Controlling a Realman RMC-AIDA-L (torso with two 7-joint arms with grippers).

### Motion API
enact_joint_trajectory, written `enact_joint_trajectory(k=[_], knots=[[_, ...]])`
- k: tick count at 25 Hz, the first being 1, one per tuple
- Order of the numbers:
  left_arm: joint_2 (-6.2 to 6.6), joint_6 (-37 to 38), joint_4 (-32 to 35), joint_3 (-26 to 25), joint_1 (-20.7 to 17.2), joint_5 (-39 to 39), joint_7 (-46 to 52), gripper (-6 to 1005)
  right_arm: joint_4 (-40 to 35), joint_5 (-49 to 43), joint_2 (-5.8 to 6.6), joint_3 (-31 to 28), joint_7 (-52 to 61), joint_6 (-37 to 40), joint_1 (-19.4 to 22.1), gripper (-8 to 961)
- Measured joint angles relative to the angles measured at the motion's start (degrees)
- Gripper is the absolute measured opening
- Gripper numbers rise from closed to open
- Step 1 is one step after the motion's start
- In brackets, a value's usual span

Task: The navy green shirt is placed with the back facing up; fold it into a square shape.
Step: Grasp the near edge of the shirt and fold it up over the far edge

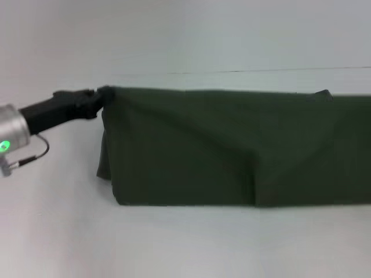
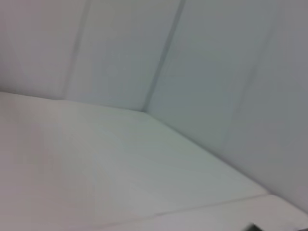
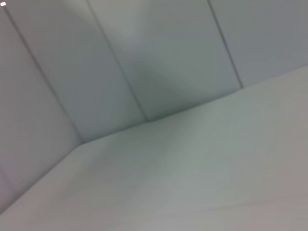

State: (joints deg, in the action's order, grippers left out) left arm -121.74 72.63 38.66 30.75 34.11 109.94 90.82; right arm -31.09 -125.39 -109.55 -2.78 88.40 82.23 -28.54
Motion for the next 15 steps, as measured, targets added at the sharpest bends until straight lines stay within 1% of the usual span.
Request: enact_joint_trajectory(k=[4, 5, 6, 8, 10, 15], knots=[[-0.55, -7.7, -1.7, 0.1, 2.8, 0.0, -0.6, 7, 3.4, 0.6, -0.43, 0.5, -2.3, -9.5, -5.1, 76], [-0.55, -7.7, -1.7, 0.1, 2.8, 0.0, -0.6, 7, 4.2, 0.8, -0.54, 0.7, -2.9, -11.8, -6.0, 77], [-0.91, -12.7, -2.6, 1.3, 4.3, -0.1, -0.9, 7, 5.1, 0.9, -0.69, 0.9, -3.5, -14.5, -7.1, 77], [-1.01, -14.3, -2.8, 2.1, 4.6, -0.1, -0.9, 7, 6.8, 1.3, -1.07, 1.5, -5.0, -19.4, -9.1, 78], [-1.34, -17.9, -3.2, 4.0, 5.4, -0.3, -1.0, 6, 8.2, 1.7, -1.53, 2.4, -6.8, -23.7, -10.5, 79], [-2.07, -22.9, -3.7, 7.8, 6.3, -0.3, -1.0, 6, 10.2, 2.0, -2.85, 4.3, -9.6, -28.8, -12.6, 82]])
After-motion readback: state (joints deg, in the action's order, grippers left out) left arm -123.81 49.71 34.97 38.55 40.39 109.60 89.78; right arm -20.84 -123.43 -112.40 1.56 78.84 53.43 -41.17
